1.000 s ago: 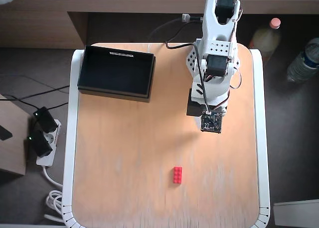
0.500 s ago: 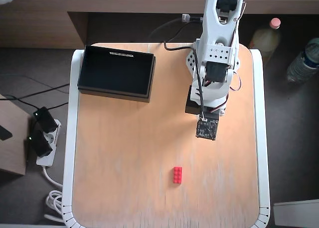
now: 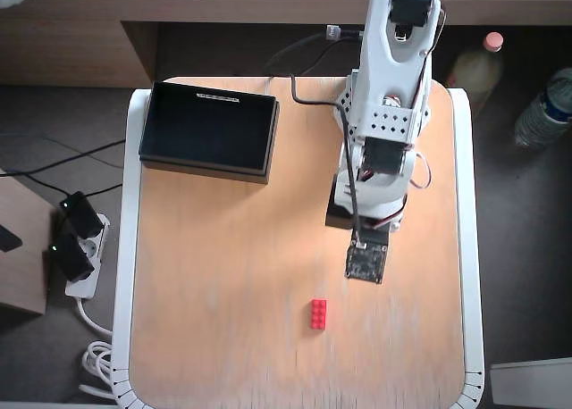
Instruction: Grasp a lego block and put it in the bin.
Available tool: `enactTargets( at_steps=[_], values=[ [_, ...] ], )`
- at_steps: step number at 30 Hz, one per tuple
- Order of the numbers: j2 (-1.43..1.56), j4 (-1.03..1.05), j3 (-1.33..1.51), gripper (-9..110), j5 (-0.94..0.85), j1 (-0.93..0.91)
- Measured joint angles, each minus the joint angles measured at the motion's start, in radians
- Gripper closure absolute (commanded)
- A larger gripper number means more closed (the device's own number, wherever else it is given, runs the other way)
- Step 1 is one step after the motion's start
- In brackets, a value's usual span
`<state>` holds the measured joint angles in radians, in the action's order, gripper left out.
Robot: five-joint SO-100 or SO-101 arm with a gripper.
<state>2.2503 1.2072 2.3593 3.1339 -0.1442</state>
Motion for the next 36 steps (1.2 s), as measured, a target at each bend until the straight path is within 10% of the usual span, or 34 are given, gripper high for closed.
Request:
enactTargets(
  at_steps=[36],
  values=[
    [-0.657,-0.103,-0.526,86,0.106,-0.140]
  ],
)
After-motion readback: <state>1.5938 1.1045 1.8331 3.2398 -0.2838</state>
